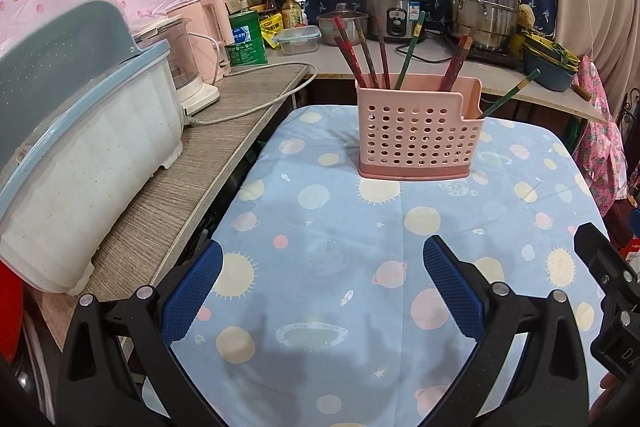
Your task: Organize utensils
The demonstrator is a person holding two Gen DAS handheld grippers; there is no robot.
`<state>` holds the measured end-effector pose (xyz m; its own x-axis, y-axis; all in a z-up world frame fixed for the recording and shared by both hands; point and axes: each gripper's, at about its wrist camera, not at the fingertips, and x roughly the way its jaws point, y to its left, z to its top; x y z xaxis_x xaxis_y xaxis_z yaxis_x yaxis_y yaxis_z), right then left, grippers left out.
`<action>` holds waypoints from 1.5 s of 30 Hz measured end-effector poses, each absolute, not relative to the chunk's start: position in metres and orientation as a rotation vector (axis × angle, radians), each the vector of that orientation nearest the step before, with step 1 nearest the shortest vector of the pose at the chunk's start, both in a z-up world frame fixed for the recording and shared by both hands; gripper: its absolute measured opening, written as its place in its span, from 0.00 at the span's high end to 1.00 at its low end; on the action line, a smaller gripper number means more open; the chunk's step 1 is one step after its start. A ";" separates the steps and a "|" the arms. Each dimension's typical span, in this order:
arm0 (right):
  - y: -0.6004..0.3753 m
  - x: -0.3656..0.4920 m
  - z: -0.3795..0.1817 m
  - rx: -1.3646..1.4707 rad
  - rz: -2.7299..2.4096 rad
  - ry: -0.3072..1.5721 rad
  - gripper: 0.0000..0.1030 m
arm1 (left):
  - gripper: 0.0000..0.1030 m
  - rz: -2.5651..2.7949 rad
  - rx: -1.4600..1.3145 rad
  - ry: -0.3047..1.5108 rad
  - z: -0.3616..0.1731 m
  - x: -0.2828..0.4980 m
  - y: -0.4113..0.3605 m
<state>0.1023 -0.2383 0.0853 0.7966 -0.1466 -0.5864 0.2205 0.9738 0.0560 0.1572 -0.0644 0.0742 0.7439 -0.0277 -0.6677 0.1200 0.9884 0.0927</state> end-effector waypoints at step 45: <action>-0.236 0.113 0.069 0.124 -0.201 0.637 0.07 | 0.07 -0.108 0.127 0.731 0.071 0.173 -0.071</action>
<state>0.1127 -0.2361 0.0690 0.7854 -0.1478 -0.6011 0.2240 0.9731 0.0534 0.1726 -0.0710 0.0713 0.7398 -0.0538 -0.6707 0.1425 0.9867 0.0779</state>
